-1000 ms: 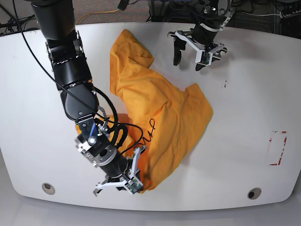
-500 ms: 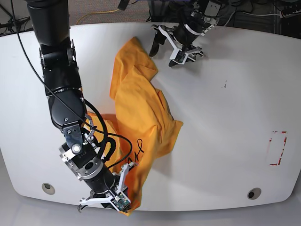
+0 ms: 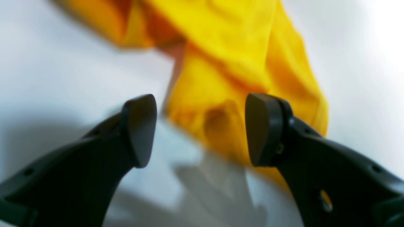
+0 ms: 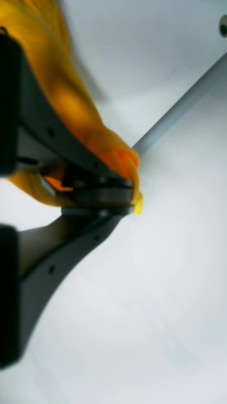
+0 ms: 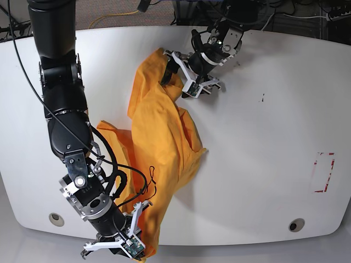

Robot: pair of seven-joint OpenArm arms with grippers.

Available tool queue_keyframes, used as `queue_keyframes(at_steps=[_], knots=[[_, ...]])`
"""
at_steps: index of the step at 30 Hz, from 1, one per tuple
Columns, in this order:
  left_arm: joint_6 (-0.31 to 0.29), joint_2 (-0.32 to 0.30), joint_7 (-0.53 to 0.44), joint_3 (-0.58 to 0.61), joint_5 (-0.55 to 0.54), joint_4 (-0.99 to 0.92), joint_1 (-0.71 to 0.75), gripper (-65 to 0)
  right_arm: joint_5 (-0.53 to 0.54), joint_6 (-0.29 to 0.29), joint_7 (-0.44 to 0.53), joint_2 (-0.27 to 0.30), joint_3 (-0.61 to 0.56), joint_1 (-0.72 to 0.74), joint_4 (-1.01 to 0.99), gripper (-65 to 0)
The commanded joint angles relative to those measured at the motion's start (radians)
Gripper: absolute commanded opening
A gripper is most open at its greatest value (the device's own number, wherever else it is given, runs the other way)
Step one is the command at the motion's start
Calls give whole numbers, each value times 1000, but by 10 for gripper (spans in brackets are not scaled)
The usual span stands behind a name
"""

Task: Fold the T-shirt properly

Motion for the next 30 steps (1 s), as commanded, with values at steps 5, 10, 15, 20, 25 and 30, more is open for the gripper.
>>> queue_keyframes(at_steps=[5,10,15,20,25,30], knots=[[-2,31,15,62,-3,-114,-85,-258,5,-15,34,3,39,52,17,-650],[-2,28,15,110,-6,-227,-160,-617,5,15,26,0,92,57,13,-650],[2,12,46,97,-8,-212,-176,-650,5,51,-1,-2,154,57,13,-650],[4,-47,67,33,-8,-83,-174,-650,5,56,-5,3,181,61,13,-650],[1,-103,152,-62,-13,58,-172,-650,4,56,-6,27,186,84,13,-650],[-2,-201,150,-150,-14,142,-177,-650,5,56,-6,41,186,118,10,-650]])
